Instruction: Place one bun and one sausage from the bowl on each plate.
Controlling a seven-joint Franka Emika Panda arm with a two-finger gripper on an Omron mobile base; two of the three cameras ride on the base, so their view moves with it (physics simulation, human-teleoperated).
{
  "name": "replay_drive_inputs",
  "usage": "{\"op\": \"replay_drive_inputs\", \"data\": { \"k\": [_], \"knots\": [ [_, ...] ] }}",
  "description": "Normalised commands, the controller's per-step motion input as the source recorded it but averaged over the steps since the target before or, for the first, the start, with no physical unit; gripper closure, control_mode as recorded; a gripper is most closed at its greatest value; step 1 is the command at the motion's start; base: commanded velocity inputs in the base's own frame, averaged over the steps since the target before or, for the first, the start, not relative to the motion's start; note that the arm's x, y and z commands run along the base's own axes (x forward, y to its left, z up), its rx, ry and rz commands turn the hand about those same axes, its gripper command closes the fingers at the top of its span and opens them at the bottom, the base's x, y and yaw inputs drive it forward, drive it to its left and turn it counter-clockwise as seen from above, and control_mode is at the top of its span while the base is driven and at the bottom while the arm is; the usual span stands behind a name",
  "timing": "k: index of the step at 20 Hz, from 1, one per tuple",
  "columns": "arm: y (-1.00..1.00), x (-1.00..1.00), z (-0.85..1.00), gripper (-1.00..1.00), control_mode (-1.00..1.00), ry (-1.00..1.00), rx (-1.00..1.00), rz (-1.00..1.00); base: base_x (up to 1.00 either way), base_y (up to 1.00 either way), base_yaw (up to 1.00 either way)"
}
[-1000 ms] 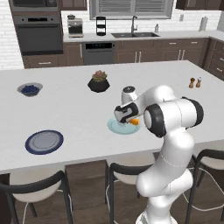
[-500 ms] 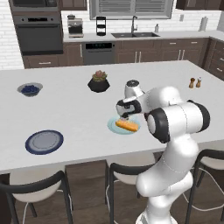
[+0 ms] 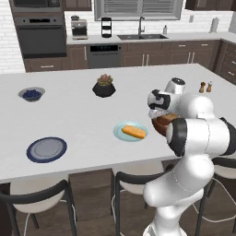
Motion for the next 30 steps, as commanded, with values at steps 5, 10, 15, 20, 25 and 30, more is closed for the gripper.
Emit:
{"op": "replay_drive_inputs", "data": {
  "k": [5,10,15,20,25,30],
  "knots": [
    [-1.0,-0.03,-0.13,-1.0,-1.0,0.23,0.17,-0.26,0.0,0.0,0.0],
    [-0.78,0.3,-0.7,-1.0,-1.0,0.05,-0.08,0.01,0.0,0.0,0.0],
    [0.03,0.15,-0.43,-1.0,-1.0,0.06,-0.14,0.0,0.0,0.0,0.0],
    [-0.02,-0.04,-0.42,-1.0,-1.0,0.11,-0.03,0.01,0.0,0.0,0.0],
    [-0.19,0.01,-0.22,-1.0,-1.0,0.01,0.0,0.01,0.0,0.0,0.0],
    [-0.42,0.06,-0.35,-1.0,-1.0,0.01,0.0,0.0,0.0,0.0,0.0]
  ]
}}
